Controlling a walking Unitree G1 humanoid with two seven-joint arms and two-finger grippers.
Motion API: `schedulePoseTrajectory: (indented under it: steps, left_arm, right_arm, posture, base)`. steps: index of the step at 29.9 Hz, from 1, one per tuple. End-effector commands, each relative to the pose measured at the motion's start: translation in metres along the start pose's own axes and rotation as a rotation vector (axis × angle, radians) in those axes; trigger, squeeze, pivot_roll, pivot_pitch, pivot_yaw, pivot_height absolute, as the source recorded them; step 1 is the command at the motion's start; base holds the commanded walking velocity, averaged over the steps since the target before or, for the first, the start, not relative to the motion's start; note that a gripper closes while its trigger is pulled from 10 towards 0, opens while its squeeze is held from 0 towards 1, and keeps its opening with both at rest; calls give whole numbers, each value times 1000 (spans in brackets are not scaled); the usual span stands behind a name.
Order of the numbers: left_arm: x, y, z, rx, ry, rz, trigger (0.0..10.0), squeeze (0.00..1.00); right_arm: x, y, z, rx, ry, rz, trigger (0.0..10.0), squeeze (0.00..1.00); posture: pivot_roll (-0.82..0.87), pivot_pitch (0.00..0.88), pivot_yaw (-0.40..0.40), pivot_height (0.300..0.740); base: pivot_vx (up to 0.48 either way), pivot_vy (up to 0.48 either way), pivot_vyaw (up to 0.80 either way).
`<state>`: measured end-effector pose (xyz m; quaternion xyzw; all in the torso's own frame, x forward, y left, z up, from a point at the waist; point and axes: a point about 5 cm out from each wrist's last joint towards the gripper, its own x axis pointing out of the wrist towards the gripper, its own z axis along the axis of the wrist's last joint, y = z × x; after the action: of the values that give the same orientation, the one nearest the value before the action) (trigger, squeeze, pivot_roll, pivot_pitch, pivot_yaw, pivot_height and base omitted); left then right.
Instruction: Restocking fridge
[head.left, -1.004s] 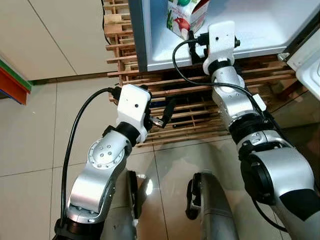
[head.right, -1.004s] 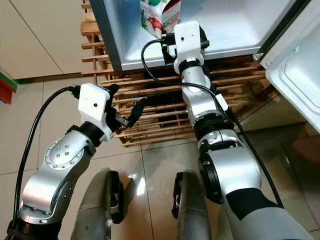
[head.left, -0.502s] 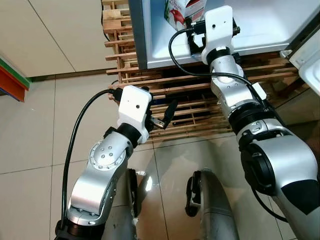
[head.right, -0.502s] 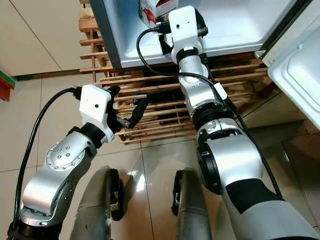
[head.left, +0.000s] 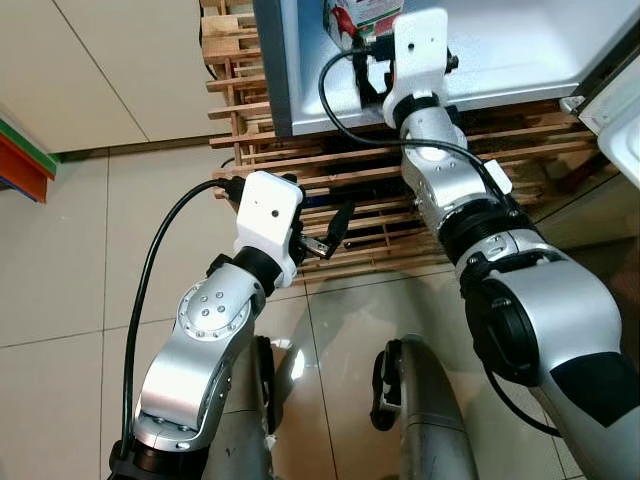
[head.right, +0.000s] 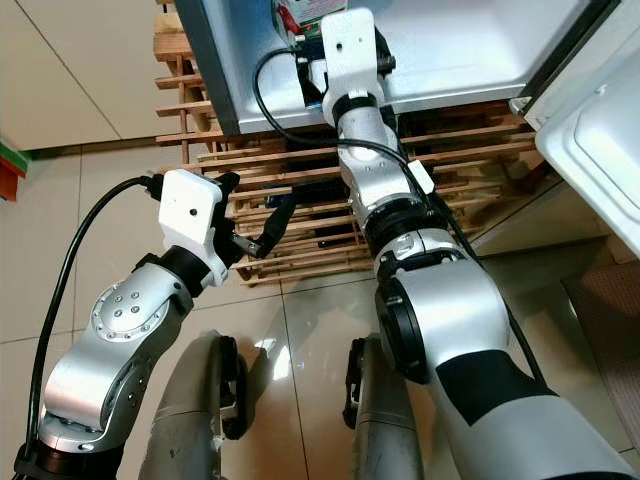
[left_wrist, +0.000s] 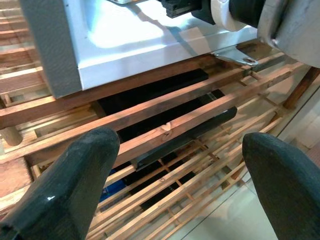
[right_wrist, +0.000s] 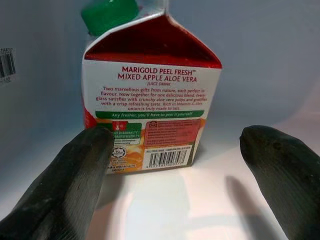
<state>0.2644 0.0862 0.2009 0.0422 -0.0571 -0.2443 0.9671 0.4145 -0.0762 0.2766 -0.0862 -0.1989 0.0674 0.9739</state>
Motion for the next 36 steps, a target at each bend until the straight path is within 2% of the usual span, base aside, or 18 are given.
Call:
schedulePoseTrajectory:
  steps: [1,6,9,13,25,29,36]
  left_arm:
    - [-5,-9,-5,-6,12,-36,10000,0]
    - [-7,-12,-9,9,19,-52,10000,0]
    - [-3,-12,-9,4,14,-50,10000,0]
    - [-2,-13,-10,7,11,-51,10000,0]
    - [-3,-10,-11,9,11,-33,10000,0]
    - [-6,-11,-11,6,14,-34,10000,0]
    - [-7,-14,-12,-2,20,-49,10000,0]
  right_arm:
    - [-5,-3,-5,23,-19,-14,10000,0]
    - [-8,-3,-5,24,-53,-14,10000,0]
    - [-9,-4,-10,7,-32,-16,10000,0]
    - [-8,-4,-8,28,-39,-19,10000,0]
    - [-4,8,-4,35,-14,5,10000,0]
    - [1,3,2,-11,-4,2,10000,0]
    - [5,-8,10,-7,-23,-19,10000,0]
  posture:
    - [202,382,-20,649]
    - [195,378,-21,649]
    - [191,355,-25,649]
    - [191,346,-29,649]
    - [219,328,-43,649]
    - [224,334,-46,649]
    - [214,334,-49,649]
  base:
    - [0,0,0]
    - [0,0,0]
    - [0,0,0]
    - [0,0,0]
    - [0,0,0]
    - [0,0,0]
    - [0,0,0]
